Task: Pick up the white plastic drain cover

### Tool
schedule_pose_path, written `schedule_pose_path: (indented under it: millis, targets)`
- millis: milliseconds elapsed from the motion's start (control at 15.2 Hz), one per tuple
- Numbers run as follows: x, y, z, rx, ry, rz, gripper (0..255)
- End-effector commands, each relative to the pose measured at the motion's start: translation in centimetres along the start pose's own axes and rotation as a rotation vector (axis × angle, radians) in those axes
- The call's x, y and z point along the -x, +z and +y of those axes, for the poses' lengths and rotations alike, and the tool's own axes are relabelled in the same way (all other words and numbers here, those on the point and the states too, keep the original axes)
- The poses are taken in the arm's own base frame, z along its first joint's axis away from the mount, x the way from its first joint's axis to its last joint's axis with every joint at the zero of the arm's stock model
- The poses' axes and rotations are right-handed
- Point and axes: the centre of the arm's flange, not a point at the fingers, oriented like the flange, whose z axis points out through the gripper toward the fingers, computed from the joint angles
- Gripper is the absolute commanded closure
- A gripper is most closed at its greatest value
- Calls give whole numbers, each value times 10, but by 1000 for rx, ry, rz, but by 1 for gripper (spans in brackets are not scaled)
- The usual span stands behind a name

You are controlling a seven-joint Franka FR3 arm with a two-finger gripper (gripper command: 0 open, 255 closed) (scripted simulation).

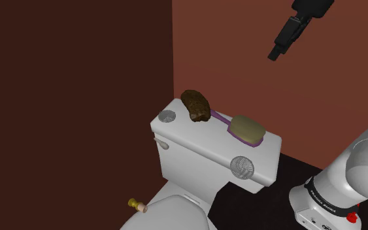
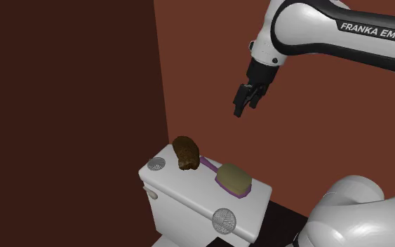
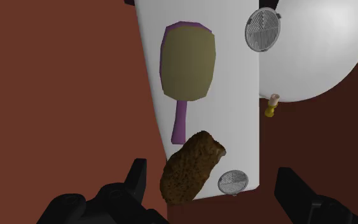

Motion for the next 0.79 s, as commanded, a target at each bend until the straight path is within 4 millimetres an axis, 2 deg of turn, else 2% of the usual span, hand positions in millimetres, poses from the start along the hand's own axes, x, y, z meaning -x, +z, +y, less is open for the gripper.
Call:
schedule_pose_path:
  millis: [0, 726]
  targets:
    - [0, 0, 0, 0, 0, 0, 0]
    - [-97, 110, -42, 12, -80, -68, 0]
